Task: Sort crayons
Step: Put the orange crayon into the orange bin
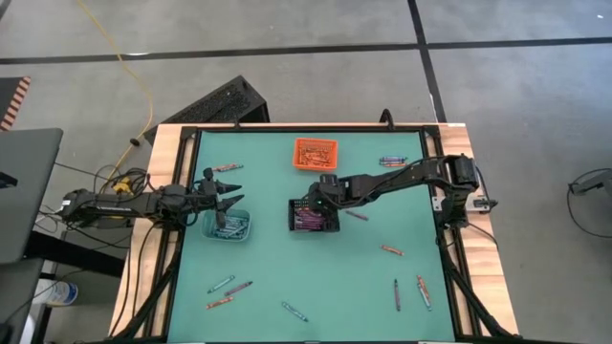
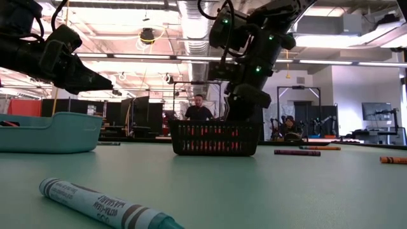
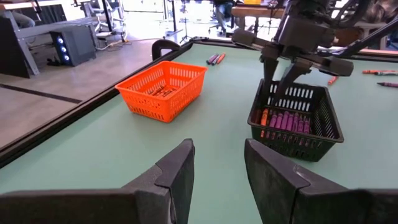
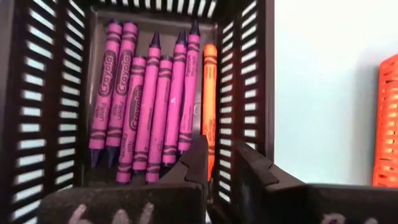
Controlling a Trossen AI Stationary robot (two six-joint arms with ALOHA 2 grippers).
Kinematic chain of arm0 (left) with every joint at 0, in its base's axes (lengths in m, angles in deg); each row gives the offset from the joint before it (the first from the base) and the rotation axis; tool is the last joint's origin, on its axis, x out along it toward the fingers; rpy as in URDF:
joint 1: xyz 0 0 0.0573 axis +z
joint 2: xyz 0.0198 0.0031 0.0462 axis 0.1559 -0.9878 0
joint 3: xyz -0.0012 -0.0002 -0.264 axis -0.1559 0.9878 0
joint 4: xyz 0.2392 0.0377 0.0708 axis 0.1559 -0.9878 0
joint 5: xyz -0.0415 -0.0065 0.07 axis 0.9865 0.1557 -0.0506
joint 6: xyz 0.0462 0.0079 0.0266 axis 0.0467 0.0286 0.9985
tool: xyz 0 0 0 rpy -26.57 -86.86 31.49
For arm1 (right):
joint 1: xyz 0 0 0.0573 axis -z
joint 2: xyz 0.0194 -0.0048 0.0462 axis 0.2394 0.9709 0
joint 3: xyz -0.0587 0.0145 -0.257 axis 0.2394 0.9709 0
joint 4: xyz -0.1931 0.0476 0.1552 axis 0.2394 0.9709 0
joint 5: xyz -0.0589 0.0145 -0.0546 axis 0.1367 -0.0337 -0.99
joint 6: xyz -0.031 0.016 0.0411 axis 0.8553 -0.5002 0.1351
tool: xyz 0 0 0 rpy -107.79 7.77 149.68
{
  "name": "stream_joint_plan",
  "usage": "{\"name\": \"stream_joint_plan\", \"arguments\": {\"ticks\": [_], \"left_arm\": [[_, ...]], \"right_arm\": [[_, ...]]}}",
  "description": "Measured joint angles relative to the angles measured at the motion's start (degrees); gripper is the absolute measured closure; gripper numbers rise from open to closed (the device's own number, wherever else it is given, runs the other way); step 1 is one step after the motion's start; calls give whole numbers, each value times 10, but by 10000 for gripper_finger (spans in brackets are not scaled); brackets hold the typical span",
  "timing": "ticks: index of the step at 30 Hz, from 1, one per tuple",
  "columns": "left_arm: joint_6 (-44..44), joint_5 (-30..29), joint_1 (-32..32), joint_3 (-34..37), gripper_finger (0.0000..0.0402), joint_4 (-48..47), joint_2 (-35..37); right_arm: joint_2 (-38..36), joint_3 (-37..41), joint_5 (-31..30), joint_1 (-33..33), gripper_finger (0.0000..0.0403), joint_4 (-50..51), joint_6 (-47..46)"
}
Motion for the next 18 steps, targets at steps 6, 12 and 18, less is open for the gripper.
{"name": "stream_joint_plan", "arguments": {"ticks": [6,12,18], "left_arm": [[0,0,0,0,272,0,0],[0,0,0,0,272,0,-2],[0,1,0,0,272,0,-10]], "right_arm": [[13,0,-13,0,341,-3,-1],[58,-18,-15,0,331,-18,7],[74,-33,-19,0,311,-15,6]]}}
